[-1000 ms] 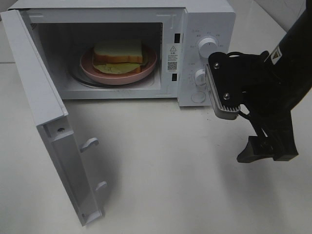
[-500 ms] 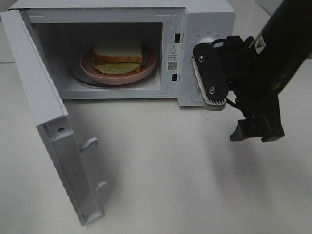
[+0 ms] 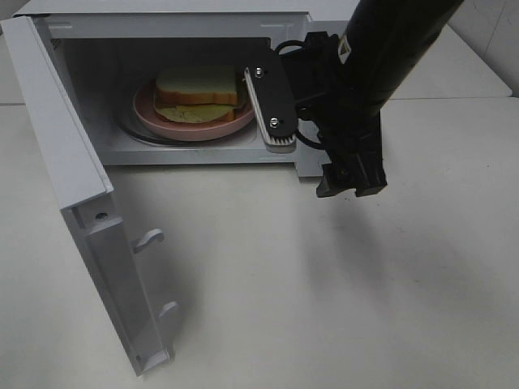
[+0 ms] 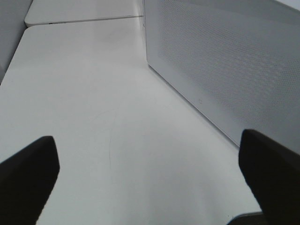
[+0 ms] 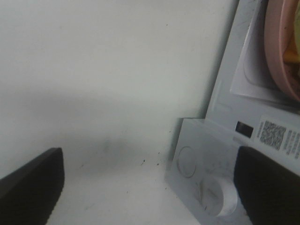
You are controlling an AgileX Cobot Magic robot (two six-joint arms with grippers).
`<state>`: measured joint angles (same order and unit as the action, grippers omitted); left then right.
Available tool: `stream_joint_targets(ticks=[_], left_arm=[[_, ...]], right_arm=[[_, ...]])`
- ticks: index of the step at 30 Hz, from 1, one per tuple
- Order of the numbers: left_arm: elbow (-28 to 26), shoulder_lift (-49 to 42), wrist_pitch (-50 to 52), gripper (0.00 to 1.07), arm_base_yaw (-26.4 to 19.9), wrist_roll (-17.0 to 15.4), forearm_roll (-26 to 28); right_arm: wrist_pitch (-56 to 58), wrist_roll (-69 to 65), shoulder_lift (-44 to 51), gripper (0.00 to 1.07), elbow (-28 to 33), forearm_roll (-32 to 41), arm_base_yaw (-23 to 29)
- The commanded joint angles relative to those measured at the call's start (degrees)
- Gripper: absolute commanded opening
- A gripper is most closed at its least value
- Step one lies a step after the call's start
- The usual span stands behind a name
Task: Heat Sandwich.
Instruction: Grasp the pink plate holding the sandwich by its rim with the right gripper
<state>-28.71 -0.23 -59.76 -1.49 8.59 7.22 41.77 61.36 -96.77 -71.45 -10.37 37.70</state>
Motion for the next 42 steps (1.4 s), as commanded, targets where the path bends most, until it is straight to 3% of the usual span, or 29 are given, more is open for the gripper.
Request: stream_joint_targets(ticks=[1,42], left_arm=[[0.17,-1.49,0.63,1.01,0.29,-0.11,0.52],[0.17,-1.49,0.63,1.01,0.29,-0.11,0.52]], right_arm=[[-1.09,-0.11,-2.23,0.93,-2.64,0.11,0.52],[-6.99,-0.69,-28.19,0.9,-28.76,0.52,1.09]])
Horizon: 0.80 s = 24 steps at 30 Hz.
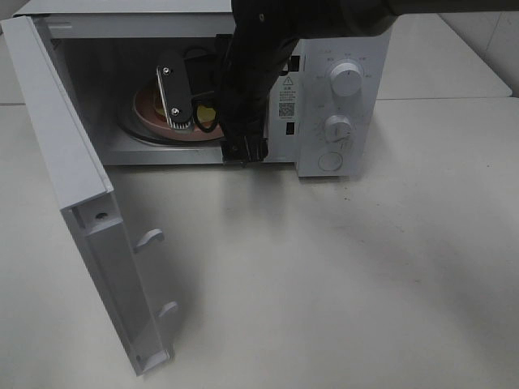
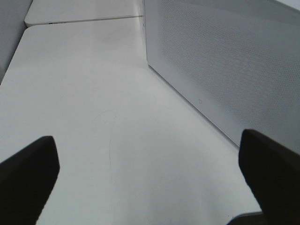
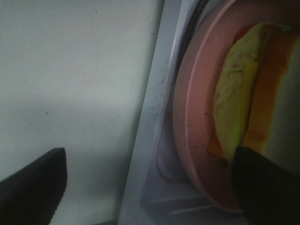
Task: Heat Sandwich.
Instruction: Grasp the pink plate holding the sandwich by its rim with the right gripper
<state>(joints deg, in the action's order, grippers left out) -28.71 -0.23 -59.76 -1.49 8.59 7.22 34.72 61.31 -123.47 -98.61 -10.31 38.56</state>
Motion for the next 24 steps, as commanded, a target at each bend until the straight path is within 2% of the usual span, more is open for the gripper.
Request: stream_joint_targets(ticks=[1,11,24], left_arm=[[0.17,-1.49,0.63,1.01,0.29,-0.11,0.52],[0.17,-1.49,0.63,1.01,0.29,-0.11,0.52],[0.17,-1.49,0.63,1.01,0.29,-0.11,0.52]], right_arm=[[0.06,-1.15,-2.12,0.89,-2.41,0.46,0.23],[0.57,-4.18,-9.4,0.88,-10.89,0.46,0.23],[1.55,-5.56,-15.41,0.84,-17.19,1.2,0.06]])
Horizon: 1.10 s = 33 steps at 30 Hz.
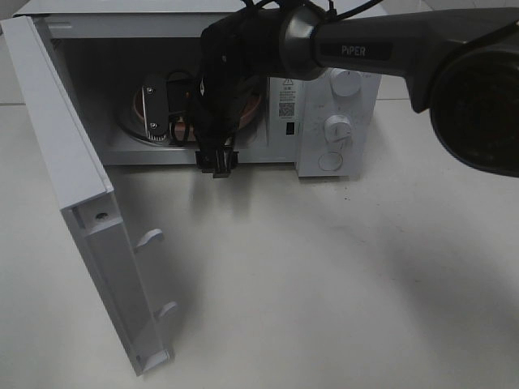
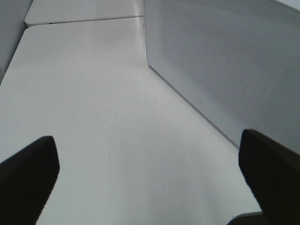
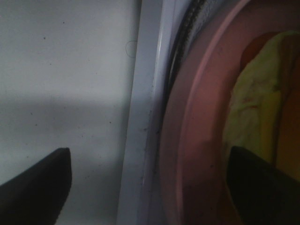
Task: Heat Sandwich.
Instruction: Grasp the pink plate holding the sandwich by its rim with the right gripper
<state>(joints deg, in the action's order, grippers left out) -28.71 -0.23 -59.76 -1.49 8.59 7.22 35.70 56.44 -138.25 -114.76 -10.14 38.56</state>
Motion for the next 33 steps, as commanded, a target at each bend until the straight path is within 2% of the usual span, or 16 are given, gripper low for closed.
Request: stream_joint_targets(ticks=[1,3,5,6,8,9,10,11,12,13,14,33], left_arm=[[0.17,-1.49,0.63,1.01,0.29,-0.11,0.52],[0.17,-1.49,0.63,1.01,0.29,-0.11,0.46],[0.17,-1.49,0.63,1.01,0.29,-0.11,0.46],[0.17,-1.49,0.63,1.01,0.29,-0.11,0.46],[0.17,-1.49,0.63,1.01,0.29,-0.11,0.46],[0.17,-1.49,0.63,1.01,0.29,-0.11,0.46],[0.17,-1.49,0.63,1.01,0.29,-0.11,0.46],[0.17,-1.49,0.63,1.01,0.29,-0.11,0.46],[0.17,-1.49,0.63,1.01,0.29,-0.11,0.46],[0.17,-1.49,0.63,1.01,0.29,-0.11,0.46],[0.17,-1.49,0.63,1.01,0.29,-0.11,0.46],[0.17,-1.49,0.63,1.01,0.29,-0.11,0.46]], right_arm=[[0.57,-0.69,-0.63,0.84,-1.03,1.03,0.06],[0.57,-0.69,-0.8,0.81,-1.03,1.38,0.06],[1.2,-0.74,-0.8,0.7,-1.03,1.38,0.0],[1.2,-0.74,-0.8,0.7,-1.03,1.38,0.0],[1.26,-1.32,-0.8,0.6,-1.03,1.49,-0.29],[1.38,-2.23,-0.69,0.44,-1.03,1.49,-0.4],[1.49,-2.81,-0.63,0.36,-1.03,1.49,-0.4],[1.49,-2.81,-0.63,0.36,-1.03,1.49,-0.4],[1.72,-3.09,-0.63,0.26,-1.03,1.32,-0.4],[2.64,-3.32,-0.57,0.06,-1.03,1.26,-0.4],[3.15,-3.38,-0.57,0.0,-1.03,1.26,-0.4],[4.3,-0.69,-0.46,0.0,-1.03,1.89,-0.52]])
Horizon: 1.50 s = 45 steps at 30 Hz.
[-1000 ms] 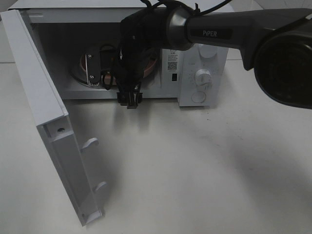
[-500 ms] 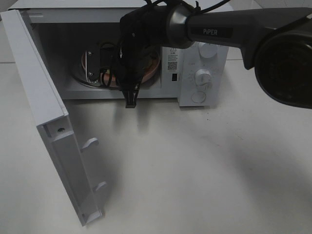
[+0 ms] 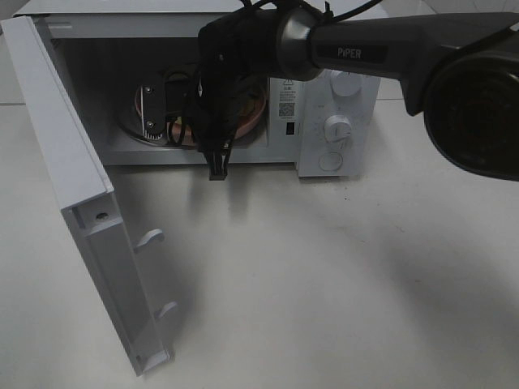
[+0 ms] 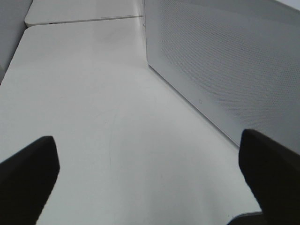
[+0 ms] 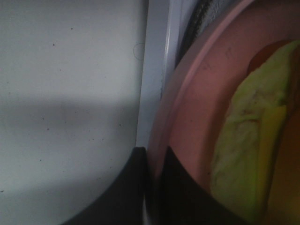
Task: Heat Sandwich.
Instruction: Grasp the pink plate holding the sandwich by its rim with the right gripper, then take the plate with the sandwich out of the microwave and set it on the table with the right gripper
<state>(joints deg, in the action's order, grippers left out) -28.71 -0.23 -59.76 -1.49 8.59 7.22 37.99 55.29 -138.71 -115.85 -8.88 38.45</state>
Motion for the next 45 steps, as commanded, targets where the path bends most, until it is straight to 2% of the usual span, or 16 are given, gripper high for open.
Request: stream_joint_targets(ticks=[1,8,19,30,36,45], left_arm=[[0.17,-1.49,0.63,1.01,0.29,-0.11,0.46],[0.17,-1.49,0.63,1.01,0.29,-0.11,0.46],[0.17,-1.49,0.63,1.01,0.29,-0.11,0.46],[0.17,-1.49,0.63,1.01,0.29,-0.11,0.52],[0.17,-1.49,0.63,1.01,0.29,-0.11,0.52],[0.17,-1.49,0.63,1.01,0.29,-0.11,0.52]], right_arm=[[2.12,1.2,0.0,0.0,0.06,1.15,-0.4],[2.64,10.37,1.03,0.0,1.09,4.64,-0.4],[0.74,13.01,4.76,0.0,3.67,4.81,-0.34],[-2.69,19.77,11.06,0.0,12.49,5.1,-0.29],[-3.55,26.7,15.3,0.0,18.79,8.88,0.0],[-4.98,30.31,20.45,0.0,25.78,9.4,0.4]])
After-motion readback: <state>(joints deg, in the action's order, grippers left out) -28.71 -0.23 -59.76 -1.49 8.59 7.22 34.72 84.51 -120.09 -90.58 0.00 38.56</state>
